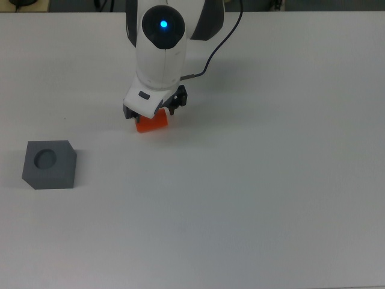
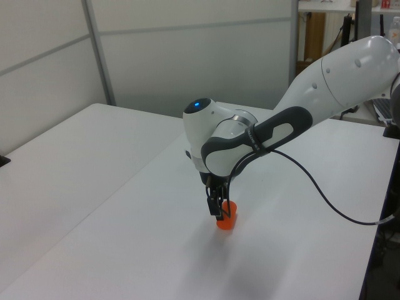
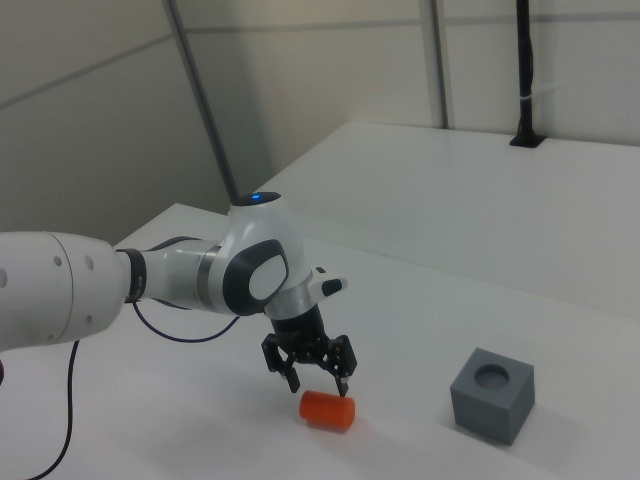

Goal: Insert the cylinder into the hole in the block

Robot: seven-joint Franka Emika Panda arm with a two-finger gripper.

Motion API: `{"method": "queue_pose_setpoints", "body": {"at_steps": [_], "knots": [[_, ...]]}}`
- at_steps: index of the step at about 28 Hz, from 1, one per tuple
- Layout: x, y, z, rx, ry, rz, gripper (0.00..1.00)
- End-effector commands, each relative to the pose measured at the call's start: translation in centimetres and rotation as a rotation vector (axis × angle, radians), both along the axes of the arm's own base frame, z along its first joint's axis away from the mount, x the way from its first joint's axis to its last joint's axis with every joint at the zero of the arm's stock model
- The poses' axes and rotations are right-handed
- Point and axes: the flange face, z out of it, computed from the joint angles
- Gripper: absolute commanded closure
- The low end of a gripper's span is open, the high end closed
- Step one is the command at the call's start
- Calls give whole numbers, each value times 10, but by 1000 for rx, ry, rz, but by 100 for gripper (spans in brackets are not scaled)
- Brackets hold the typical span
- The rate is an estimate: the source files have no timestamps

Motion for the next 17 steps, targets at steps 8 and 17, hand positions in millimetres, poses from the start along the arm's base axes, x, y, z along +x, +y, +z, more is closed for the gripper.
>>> {"method": "queue_pose_setpoints", "body": {"at_steps": [8,17], "knots": [[-7,-16,0,-61,59,7,0],[-2,-21,10,-56,50,-13,0]]}}
